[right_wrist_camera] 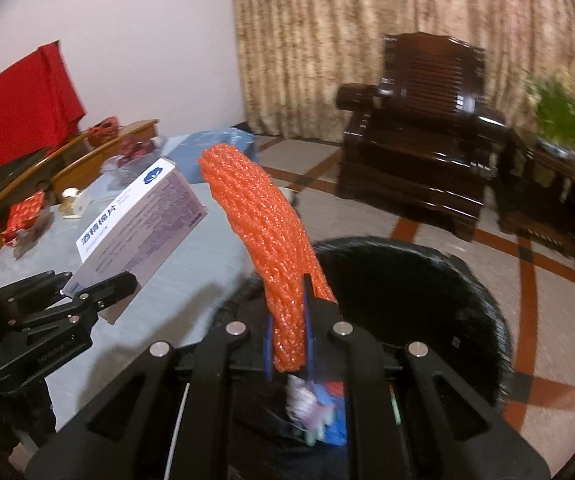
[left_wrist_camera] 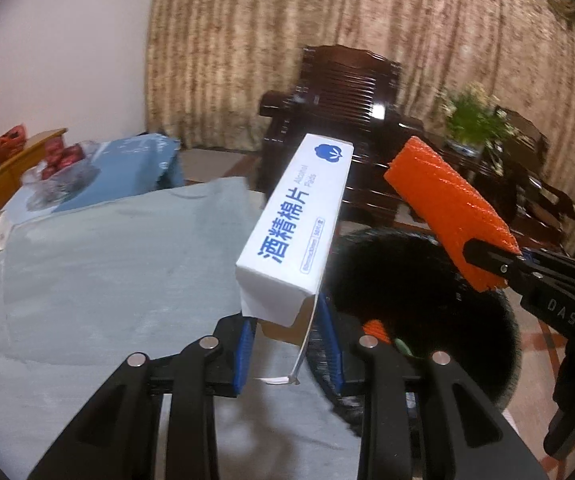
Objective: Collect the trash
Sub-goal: 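Carry the swab box and foam net to the bin and release both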
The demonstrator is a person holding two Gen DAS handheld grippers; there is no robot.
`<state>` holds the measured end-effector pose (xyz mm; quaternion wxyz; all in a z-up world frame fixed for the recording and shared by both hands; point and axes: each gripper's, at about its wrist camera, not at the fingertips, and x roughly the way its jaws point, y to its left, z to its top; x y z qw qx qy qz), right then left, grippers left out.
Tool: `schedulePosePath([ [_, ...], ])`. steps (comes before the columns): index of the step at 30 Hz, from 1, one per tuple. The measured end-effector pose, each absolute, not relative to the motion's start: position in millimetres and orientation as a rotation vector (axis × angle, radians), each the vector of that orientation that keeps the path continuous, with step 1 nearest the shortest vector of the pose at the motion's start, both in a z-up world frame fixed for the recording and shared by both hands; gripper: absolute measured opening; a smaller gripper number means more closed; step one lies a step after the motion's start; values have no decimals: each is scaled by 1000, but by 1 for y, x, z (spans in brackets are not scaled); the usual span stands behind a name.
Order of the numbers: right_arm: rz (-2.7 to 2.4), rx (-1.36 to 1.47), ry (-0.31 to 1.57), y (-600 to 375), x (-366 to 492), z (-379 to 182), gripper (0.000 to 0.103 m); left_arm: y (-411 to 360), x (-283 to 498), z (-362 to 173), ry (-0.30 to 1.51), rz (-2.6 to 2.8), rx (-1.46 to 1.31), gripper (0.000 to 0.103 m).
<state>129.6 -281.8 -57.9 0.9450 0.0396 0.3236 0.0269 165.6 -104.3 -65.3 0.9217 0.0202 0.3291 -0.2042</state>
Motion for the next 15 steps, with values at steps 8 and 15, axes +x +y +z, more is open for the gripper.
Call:
schedulePosePath([
  [8,-46,120,685,-325,101,-76,10,-154,161,-79,709,-499,85,30],
  [15,-94,129,699,-344,90,-86,11,-185,158,-89,710,-532,120,30],
])
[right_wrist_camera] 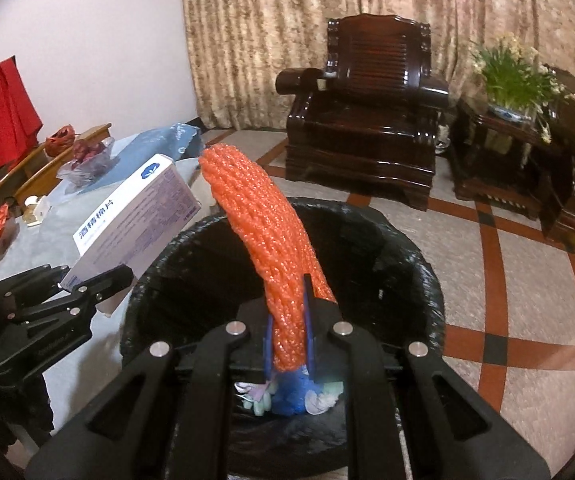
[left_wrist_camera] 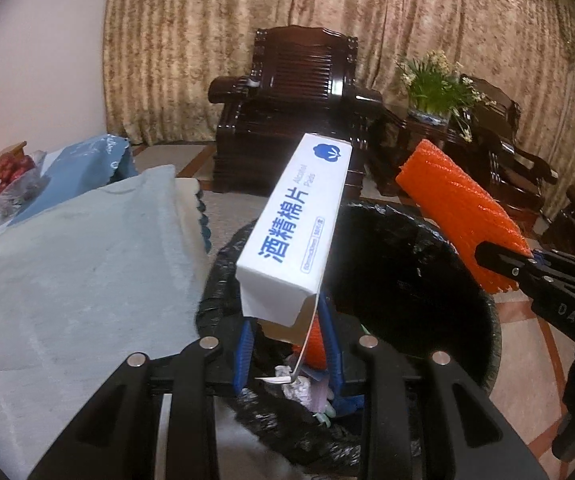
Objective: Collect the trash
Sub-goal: 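Carry the swab box and foam net to the bin and release both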
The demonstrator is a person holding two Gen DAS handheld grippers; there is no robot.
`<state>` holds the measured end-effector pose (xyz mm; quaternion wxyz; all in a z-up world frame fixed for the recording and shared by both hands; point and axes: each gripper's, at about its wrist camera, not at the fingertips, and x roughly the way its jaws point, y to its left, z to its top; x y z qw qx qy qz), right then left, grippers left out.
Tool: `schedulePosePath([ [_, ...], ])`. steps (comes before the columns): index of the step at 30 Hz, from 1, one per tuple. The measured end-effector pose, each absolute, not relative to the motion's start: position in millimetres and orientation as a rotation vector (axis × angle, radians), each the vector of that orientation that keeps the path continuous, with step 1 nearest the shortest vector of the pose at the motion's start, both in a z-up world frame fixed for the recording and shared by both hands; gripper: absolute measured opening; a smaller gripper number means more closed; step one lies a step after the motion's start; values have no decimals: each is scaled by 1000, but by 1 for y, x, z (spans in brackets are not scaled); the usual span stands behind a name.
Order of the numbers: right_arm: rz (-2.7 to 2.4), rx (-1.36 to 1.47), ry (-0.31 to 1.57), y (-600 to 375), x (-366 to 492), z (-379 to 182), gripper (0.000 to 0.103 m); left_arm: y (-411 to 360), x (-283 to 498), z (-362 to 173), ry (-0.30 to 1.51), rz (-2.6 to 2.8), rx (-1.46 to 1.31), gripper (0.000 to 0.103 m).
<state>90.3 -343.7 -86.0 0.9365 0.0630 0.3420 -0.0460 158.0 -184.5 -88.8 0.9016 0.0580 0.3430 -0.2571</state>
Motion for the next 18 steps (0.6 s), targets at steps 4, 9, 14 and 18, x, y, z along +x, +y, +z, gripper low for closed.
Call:
schedulePosePath([
  [4,-108,136,710,-351,91,-92,11,-197,158,-96,719,-545,135,30],
  [9,-119,144,730,-358,94,-100,11,-209,161,-103,735,-556,149,30],
  [14,-126,145,755,-362,101,-110,11,-215,165,-111,757,-561,160,30],
  [18,-131,142,771,-362,106,-115,14,-217,168,-118,782,-566,161,31],
])
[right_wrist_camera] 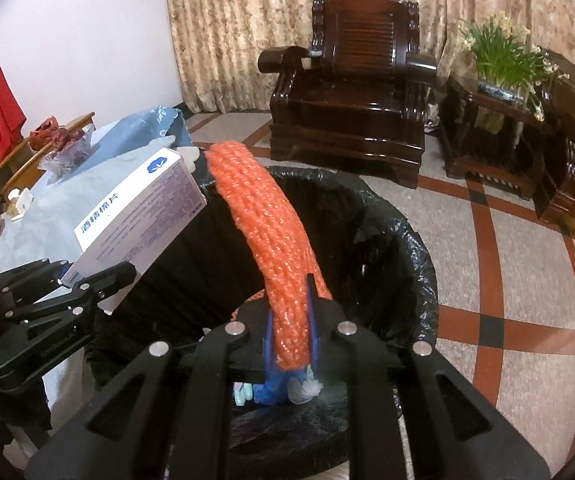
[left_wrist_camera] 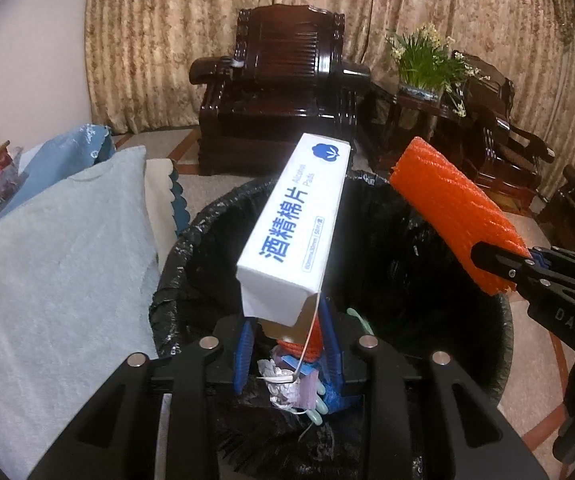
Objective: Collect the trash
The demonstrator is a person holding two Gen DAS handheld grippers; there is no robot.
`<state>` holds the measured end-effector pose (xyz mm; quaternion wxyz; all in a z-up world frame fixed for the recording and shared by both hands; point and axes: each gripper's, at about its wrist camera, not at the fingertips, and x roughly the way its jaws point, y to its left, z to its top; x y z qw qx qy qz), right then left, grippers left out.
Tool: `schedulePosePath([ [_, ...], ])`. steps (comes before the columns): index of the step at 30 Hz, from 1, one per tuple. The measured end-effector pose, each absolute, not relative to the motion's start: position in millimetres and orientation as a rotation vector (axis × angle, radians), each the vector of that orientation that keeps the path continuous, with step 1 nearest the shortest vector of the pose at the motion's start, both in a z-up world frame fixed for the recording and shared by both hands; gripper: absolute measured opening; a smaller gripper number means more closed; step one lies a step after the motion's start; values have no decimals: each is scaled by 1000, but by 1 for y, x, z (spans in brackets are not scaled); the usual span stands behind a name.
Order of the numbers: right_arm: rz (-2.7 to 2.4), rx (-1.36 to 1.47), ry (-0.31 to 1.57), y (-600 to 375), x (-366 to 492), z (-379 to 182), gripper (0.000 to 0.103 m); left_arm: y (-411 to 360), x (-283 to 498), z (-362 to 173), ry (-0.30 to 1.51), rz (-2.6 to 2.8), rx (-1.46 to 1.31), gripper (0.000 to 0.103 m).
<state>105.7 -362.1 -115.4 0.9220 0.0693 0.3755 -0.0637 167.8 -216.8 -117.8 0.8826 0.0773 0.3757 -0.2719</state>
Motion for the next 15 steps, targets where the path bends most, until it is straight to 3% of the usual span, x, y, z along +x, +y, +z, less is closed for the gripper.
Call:
schedulePosePath([
  [2,-134,135,781,-363,108,-118,20,-217,170,-120,801,-566,157,34],
  [3,-138,131,787,-363,109,-119,30,-216,172,-121,812,-571,149,36],
  [4,-144,127,787,-362,108,-119,40,-215,173,-123,826,-574,140,47],
  [5,-147,125,787,-362,108,-120,44,-213,173,-123,827,-571,137,55],
  [8,-162,119,780,-362,105,-119,59,-208,173,-124,830,-574,124,61],
  [12,-181,115,756,-361,100,-113,88,-198,170,-119,817,-566,125,70],
  [15,-163,126,740,-357,97,-106,92,-187,166,-110,795,-554,128,80],
])
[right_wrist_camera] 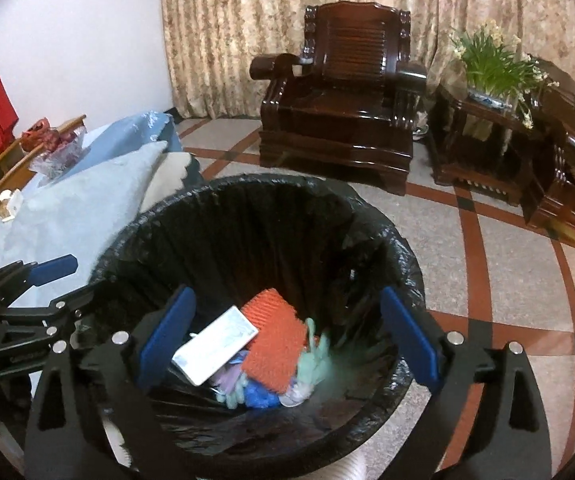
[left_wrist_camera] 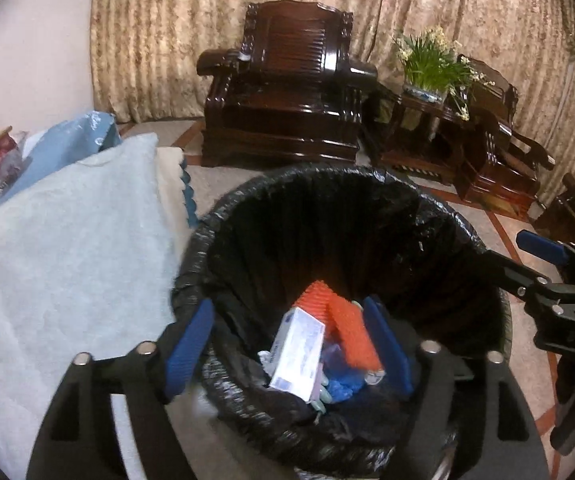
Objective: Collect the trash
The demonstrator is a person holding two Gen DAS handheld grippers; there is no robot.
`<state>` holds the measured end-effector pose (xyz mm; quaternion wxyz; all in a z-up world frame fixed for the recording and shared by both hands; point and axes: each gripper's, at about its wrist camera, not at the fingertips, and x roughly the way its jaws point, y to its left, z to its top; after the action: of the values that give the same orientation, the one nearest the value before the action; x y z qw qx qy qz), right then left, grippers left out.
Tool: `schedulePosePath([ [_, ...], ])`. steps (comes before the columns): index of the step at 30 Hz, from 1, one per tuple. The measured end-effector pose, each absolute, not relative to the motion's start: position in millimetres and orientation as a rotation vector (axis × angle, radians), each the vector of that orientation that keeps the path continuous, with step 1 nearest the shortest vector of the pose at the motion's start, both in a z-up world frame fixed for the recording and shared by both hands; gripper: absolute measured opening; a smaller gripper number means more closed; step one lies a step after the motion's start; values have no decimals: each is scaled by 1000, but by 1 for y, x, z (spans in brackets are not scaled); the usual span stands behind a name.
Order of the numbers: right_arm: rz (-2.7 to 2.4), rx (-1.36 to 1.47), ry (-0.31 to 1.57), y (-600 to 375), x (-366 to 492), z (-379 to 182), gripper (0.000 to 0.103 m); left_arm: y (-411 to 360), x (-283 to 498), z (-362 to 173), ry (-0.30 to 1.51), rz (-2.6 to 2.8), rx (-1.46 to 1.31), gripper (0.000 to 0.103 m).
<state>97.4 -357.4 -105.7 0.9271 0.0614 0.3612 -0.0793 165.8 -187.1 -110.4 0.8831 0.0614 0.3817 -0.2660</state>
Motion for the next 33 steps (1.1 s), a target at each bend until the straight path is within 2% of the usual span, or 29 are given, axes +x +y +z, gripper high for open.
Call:
schedulePosePath([
  [7,-93,144,705,-335,91,-81,97,-155,155,-80,742,-510,118,90],
  [13,-29,143,679,-312,85,-57,97,-125,142,-61,718,-453,82,97],
  [33,62,66,632,-253,65,-9,98,-71,102,-22,659,-346,26,97],
])
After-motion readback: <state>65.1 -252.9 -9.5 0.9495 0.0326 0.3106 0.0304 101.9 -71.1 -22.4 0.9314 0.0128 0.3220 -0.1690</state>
